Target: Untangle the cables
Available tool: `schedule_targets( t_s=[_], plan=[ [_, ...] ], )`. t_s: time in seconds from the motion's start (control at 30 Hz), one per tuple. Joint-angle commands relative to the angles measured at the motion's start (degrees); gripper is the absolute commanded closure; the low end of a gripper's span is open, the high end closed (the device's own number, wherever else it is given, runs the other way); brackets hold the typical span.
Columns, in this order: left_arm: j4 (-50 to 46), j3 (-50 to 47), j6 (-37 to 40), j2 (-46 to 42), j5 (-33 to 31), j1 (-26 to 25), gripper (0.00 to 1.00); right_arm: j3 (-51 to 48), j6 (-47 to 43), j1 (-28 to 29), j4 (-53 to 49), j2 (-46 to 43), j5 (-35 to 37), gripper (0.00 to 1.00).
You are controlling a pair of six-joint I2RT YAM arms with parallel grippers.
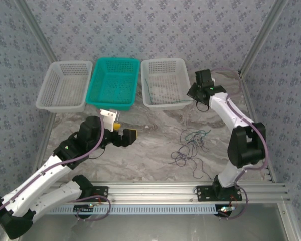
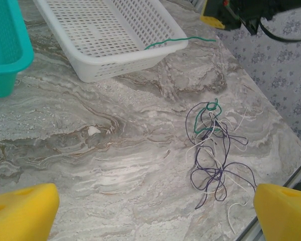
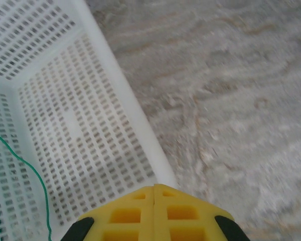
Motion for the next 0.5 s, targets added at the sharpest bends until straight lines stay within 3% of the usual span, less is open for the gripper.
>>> schedule_targets(
  t_s=[0.0, 0.1, 0.23, 0.33, 0.47],
  plan=[
    [1.5, 0.2, -0.8, -0.4, -0.8, -0.2, 0.01, 6.3, -6.6, 0.0, -4.8, 6.9, -1.2, 1.0],
    [1.7, -0.2, -1.6, -0.7, -0.8, -0.3, 0.01, 11.5, -8.6, 0.8, -7.1, 10.8, -1.5, 1.0],
    [2.6, -1.5, -2.0, -1.3, 0.4, -0.3, 0.01, 15.3, -11.4, 1.7, -11.8, 7.8, -1.5, 0.83],
    [5.3, -3.0, -1.8, -1.0, 2.9, -0.2, 0.01, 11.1, -10.5, 1.7, -11.6, -0.8, -2.4, 0.75],
    [11.9, -5.2, -3.7, 1.1, 6.3, -0.4, 0.01, -2.7, -6.4, 2.1, -9.4, -17.0, -2.1, 0.62]
  ],
)
